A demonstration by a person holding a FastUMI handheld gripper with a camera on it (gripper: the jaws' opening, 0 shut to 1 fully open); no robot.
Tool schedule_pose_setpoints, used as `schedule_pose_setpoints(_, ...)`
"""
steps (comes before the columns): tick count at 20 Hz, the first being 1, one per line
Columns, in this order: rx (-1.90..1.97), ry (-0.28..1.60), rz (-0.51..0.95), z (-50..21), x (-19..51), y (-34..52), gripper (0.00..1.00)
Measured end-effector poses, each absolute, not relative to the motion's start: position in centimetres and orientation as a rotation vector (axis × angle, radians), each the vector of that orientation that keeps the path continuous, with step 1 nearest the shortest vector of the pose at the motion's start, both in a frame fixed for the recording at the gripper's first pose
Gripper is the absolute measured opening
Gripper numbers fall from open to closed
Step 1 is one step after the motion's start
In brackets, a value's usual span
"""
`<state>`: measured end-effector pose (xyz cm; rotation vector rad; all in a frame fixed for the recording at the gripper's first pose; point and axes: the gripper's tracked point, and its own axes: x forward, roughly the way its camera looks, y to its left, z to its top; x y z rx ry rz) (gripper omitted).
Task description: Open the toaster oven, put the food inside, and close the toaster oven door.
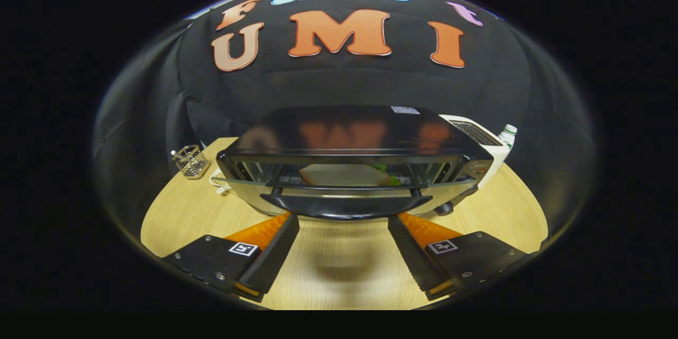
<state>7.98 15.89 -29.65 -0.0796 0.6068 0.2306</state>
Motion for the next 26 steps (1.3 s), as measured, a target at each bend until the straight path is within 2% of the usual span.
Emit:
schedule_pose_setpoints(10,-0.058,0.555,0.218,-26.3,6.8,14.0,1.0)
schedule_pose_setpoints(26,-0.002,0.218,0.154,-6.5,5.3,9.3,1.0)
